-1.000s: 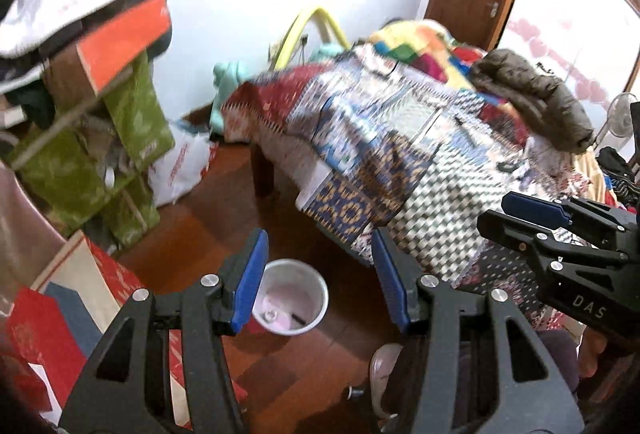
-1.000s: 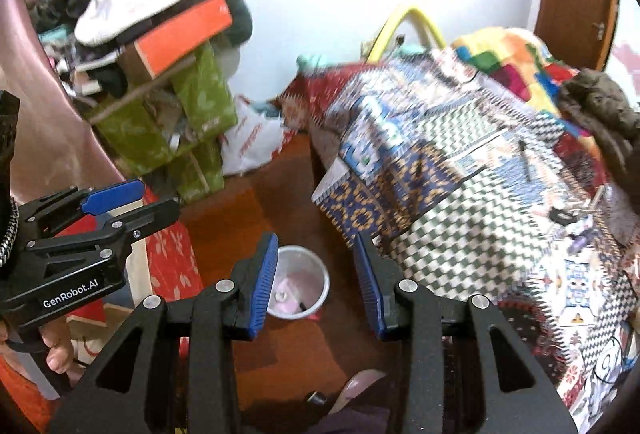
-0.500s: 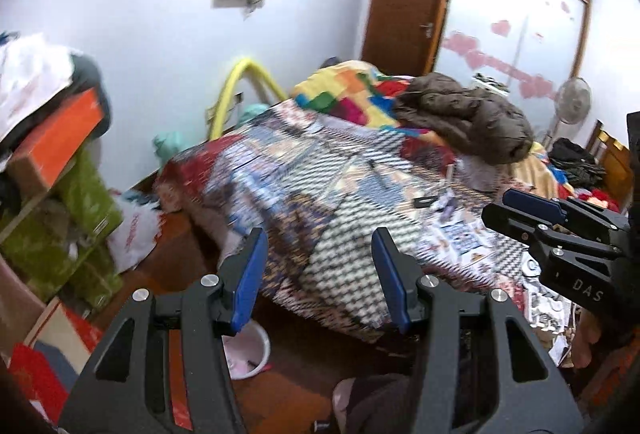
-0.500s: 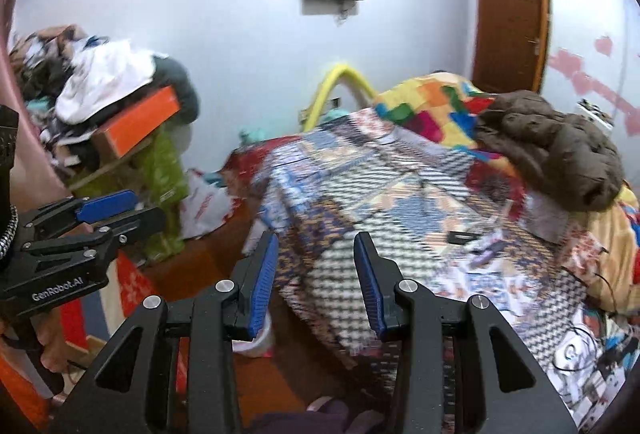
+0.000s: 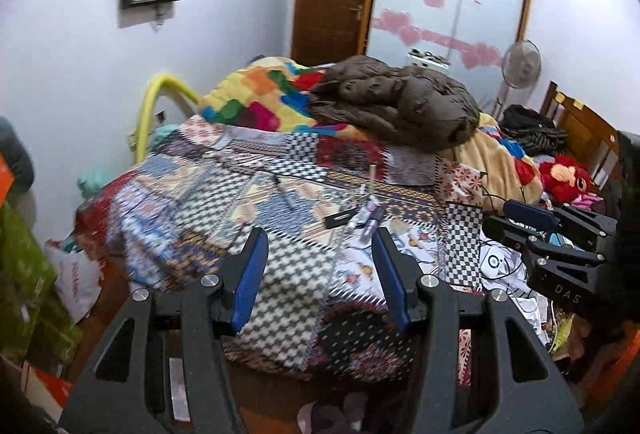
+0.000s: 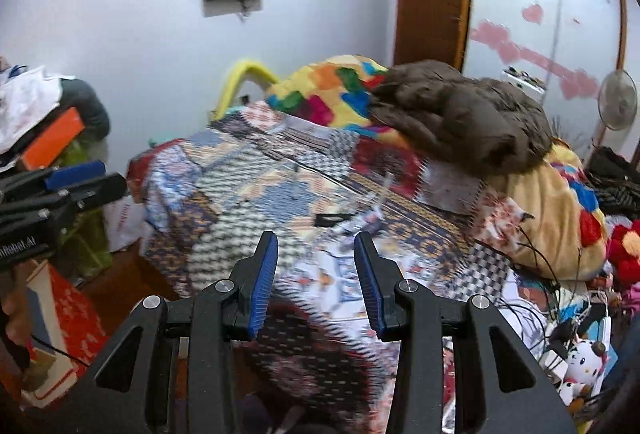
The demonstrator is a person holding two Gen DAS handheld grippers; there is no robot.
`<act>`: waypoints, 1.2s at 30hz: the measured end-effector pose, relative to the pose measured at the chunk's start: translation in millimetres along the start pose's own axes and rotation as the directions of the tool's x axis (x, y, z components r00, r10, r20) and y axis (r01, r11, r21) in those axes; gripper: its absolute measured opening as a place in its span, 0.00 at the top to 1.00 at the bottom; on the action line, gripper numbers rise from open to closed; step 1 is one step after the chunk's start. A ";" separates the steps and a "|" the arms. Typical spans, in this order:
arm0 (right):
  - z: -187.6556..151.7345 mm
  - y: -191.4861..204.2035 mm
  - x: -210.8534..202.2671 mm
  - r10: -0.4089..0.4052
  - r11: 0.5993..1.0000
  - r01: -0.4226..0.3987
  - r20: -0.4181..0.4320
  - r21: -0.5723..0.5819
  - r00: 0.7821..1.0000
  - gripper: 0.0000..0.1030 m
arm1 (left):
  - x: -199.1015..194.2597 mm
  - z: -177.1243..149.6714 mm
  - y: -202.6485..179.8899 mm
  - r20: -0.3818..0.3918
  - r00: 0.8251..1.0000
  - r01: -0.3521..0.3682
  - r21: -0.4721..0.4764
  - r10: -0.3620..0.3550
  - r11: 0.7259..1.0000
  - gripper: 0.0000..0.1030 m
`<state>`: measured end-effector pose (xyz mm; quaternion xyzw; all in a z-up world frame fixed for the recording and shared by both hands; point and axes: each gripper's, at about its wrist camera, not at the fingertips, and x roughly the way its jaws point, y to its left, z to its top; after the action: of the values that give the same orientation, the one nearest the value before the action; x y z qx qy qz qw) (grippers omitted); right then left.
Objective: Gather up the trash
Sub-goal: 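Move both tools back toward the items on the bed, then grasp the purple-capped tube with the left tool while the right tool grasps the clear wrapper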
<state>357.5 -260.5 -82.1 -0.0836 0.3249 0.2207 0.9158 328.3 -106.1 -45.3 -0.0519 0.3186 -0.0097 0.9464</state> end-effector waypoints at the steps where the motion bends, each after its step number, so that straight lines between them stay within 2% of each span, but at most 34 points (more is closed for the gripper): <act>1: -0.8 -7.4 5.1 -0.009 1.000 0.009 -0.009 0.005 1.000 0.64 | 10.0 2.7 -4.7 -0.006 1.000 0.008 0.009 -0.008 1.000 0.49; 4: -7.2 -33.5 26.4 -0.033 0.999 0.034 -0.049 0.016 0.998 0.59 | 43.3 7.5 -18.3 -0.035 0.999 0.017 0.036 -0.016 0.999 0.49; 6: -12.1 -49.3 44.5 -0.037 0.999 0.039 -0.078 0.025 0.996 0.44 | 63.5 7.9 -23.4 -0.059 0.998 0.029 0.046 -0.026 0.999 0.49; 8: -15.7 -61.8 58.0 -0.041 0.998 0.044 -0.090 0.039 0.995 0.36 | 89.7 7.0 -28.1 -0.090 0.995 0.044 0.052 -0.040 0.998 0.49; 14: -26.5 -87.9 118.5 -0.067 0.996 0.075 -0.163 0.047 0.984 0.35 | 157.0 0.7 -31.1 -0.166 0.985 0.058 0.060 -0.047 0.997 0.49; 17: -29.9 -97.8 153.0 -0.049 0.996 0.062 -0.205 0.058 0.978 0.35 | 187.5 -3.9 -28.6 -0.199 0.979 0.062 0.056 -0.050 0.996 0.49; 24: -33.4 -109.1 226.7 -0.024 0.999 0.036 -0.273 0.040 0.962 0.35 | 251.7 -15.9 -21.7 -0.272 0.961 0.072 0.040 -0.058 0.997 0.49; 30: -38.4 -123.8 265.4 0.015 0.995 0.017 -0.323 0.094 0.946 0.37 | 298.5 -25.1 -21.3 -0.338 0.935 0.125 0.019 -0.111 0.992 0.49; 31: -39.3 -126.8 267.9 0.030 0.994 0.008 -0.325 0.112 0.945 0.39 | 306.2 -26.2 -23.3 -0.348 0.929 0.138 0.017 -0.124 0.990 0.49; 33: -41.7 -131.7 271.0 0.067 0.989 -0.019 -0.329 0.147 0.942 0.51 | 316.5 -27.5 -27.6 -0.360 0.922 0.158 0.021 -0.140 0.987 0.49; 35: -42.7 -134.8 268.9 0.075 0.988 -0.028 -0.313 0.152 0.947 0.57 | 325.7 -28.2 -35.1 -0.368 0.916 0.184 0.030 -0.161 0.982 0.49; 36: -43.0 -135.8 267.9 0.090 0.986 -0.042 -0.306 0.160 0.948 0.65 | 329.2 -28.1 -38.6 -0.370 0.913 0.200 0.031 -0.174 0.979 0.50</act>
<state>581.0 -300.2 -283.4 -0.0369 0.4840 0.2102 0.8486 574.2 -163.9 -261.7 -0.0469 0.4821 -0.1204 0.8665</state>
